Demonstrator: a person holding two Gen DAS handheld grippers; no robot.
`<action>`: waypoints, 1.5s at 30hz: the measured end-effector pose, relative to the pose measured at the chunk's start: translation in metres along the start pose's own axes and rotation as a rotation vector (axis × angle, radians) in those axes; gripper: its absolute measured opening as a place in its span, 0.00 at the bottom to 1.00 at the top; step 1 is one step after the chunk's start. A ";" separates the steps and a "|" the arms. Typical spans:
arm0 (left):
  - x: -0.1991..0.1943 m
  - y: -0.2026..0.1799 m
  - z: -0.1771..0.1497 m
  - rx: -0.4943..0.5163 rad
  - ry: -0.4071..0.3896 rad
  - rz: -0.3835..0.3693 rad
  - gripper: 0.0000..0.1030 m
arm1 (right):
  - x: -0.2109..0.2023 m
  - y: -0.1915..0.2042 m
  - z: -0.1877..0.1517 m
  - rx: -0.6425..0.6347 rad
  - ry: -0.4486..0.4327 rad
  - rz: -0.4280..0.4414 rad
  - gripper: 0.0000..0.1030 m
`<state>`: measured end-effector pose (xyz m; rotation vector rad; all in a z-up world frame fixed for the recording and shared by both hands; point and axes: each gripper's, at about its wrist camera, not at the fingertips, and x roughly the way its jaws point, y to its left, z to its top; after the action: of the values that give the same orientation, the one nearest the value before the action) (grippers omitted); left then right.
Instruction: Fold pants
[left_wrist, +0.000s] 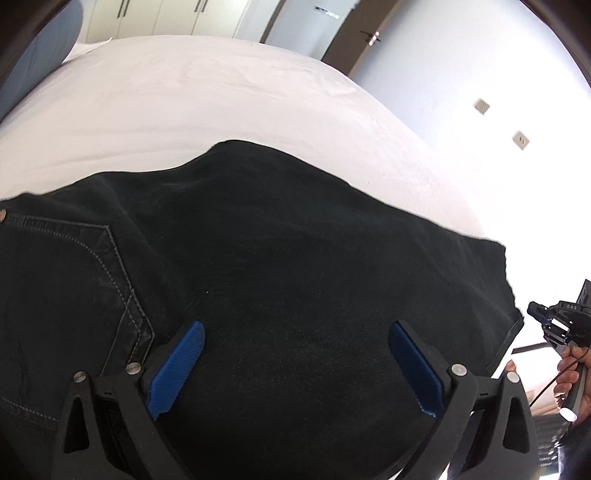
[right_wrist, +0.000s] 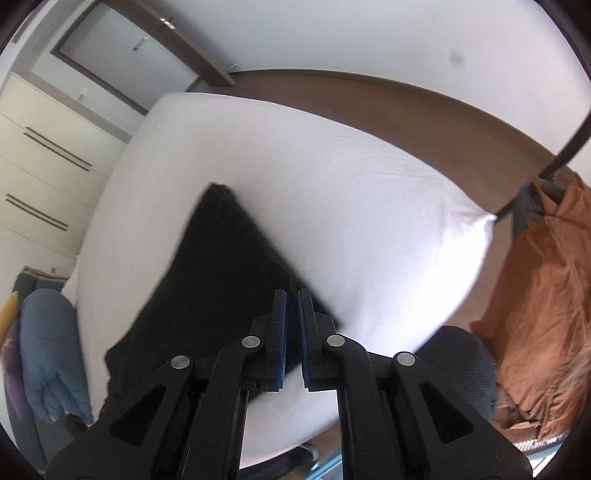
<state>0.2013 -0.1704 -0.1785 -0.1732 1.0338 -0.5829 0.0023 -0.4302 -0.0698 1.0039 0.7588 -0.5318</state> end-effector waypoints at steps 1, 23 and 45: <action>-0.003 -0.001 0.000 -0.012 -0.005 -0.005 0.94 | 0.005 0.023 0.000 -0.041 0.019 0.061 0.07; 0.042 -0.027 0.080 0.181 0.129 -0.056 0.68 | 0.171 0.059 -0.029 -0.119 0.280 0.212 0.00; -0.022 0.049 0.003 0.142 0.081 0.141 0.68 | 0.167 0.167 -0.152 -0.439 0.491 0.412 0.07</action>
<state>0.2137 -0.1182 -0.1799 0.0483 1.0698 -0.5365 0.1775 -0.2290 -0.1567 0.8469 1.0138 0.2468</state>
